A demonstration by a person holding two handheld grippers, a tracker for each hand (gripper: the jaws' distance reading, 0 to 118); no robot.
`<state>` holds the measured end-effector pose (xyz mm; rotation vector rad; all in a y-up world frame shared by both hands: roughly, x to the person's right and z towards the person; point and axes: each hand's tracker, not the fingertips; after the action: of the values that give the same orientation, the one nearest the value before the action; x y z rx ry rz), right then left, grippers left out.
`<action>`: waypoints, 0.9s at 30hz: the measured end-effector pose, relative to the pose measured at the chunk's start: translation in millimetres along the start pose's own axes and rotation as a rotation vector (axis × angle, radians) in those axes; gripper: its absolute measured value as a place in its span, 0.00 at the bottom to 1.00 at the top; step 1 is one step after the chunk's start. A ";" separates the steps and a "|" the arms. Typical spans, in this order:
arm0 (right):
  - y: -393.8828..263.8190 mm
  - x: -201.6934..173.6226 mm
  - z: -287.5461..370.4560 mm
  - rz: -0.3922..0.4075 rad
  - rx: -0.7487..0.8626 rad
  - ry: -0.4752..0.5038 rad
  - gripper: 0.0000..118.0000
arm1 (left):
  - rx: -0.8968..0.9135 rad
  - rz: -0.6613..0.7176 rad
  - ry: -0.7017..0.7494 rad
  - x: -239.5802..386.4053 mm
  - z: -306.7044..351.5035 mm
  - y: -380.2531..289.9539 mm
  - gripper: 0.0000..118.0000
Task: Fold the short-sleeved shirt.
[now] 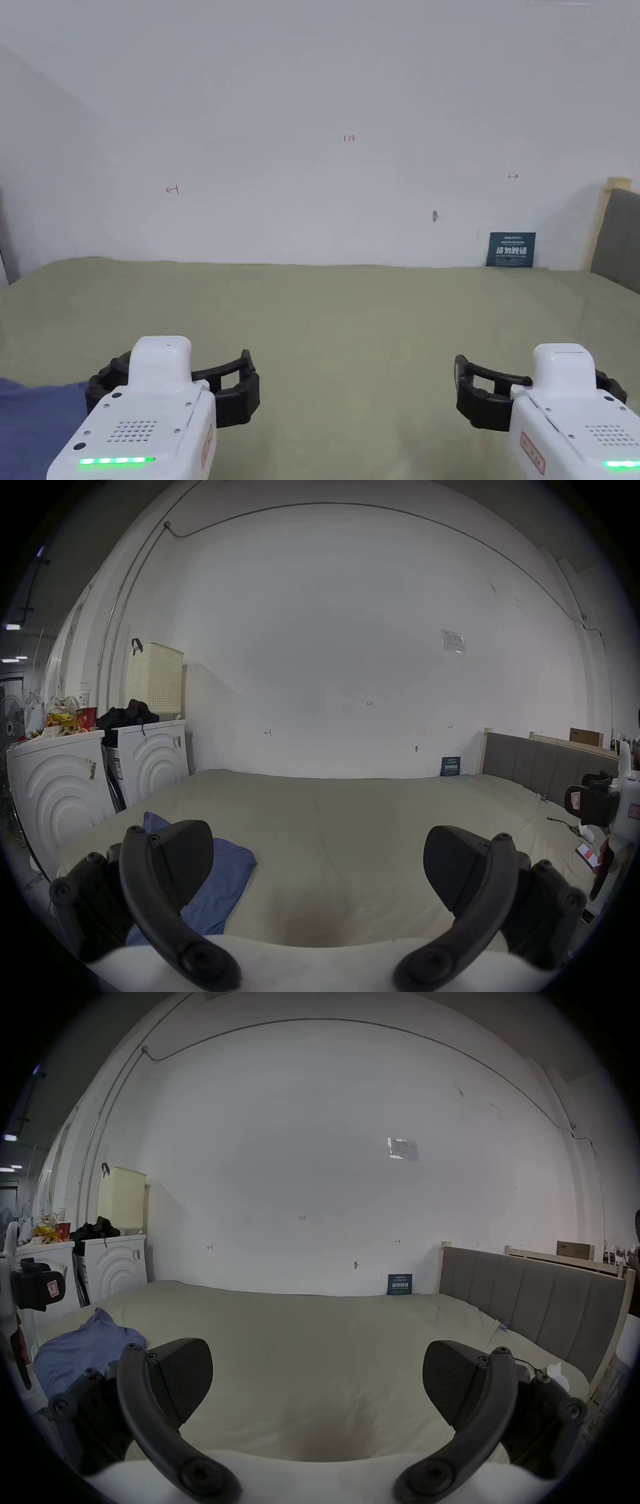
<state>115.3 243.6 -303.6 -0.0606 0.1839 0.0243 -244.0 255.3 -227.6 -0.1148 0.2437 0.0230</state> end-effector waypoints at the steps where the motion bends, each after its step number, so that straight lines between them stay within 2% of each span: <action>1: 0.6 -0.3 0.3 0.001 0.001 0.000 1.00 | 0.000 0.000 0.001 0.1 0.1 -0.2 1.00; 27: 3.9 -3.0 3.3 -0.016 0.012 0.005 1.00 | -0.002 0.002 -0.005 0.0 4.5 -0.3 1.00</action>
<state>112.8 247.6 -300.1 -0.0507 0.1884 0.0069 -243.0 255.6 -223.2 -0.1161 0.2384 0.0254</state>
